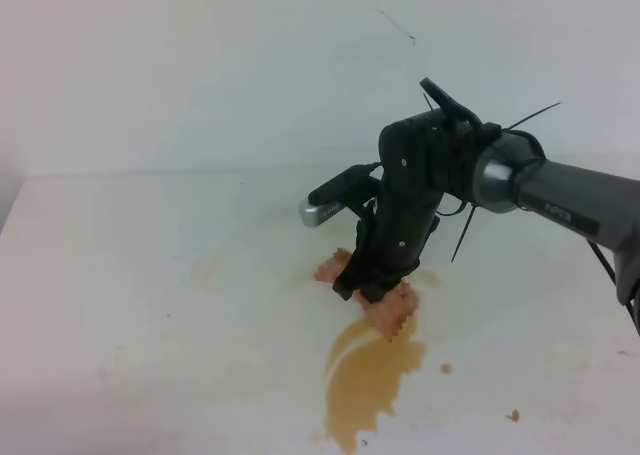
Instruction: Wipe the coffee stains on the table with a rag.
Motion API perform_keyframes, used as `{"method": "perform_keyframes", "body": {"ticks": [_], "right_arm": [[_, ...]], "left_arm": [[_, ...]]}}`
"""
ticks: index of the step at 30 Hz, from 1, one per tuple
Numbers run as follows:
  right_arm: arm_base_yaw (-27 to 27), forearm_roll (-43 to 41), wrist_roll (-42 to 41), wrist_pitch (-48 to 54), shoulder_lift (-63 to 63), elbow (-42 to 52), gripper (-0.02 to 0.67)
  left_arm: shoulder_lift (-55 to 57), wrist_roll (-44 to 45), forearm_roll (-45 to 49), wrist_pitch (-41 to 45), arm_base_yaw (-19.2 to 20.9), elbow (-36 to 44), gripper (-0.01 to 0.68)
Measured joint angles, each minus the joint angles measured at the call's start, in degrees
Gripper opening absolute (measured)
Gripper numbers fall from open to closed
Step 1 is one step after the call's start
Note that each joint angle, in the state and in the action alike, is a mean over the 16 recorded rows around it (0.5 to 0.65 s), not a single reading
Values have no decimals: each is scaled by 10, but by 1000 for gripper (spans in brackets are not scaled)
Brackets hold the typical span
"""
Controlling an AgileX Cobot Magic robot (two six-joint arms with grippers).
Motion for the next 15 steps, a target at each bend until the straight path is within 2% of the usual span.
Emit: {"method": "perform_keyframes", "body": {"ticks": [8,15], "right_arm": [[1,21,-29,13,-80,7,52],[5,75,-82,-15,-174,88,54]], "left_arm": [[0,0,0,0,0,0,-3],[0,0,0,0,0,0,-3]]}}
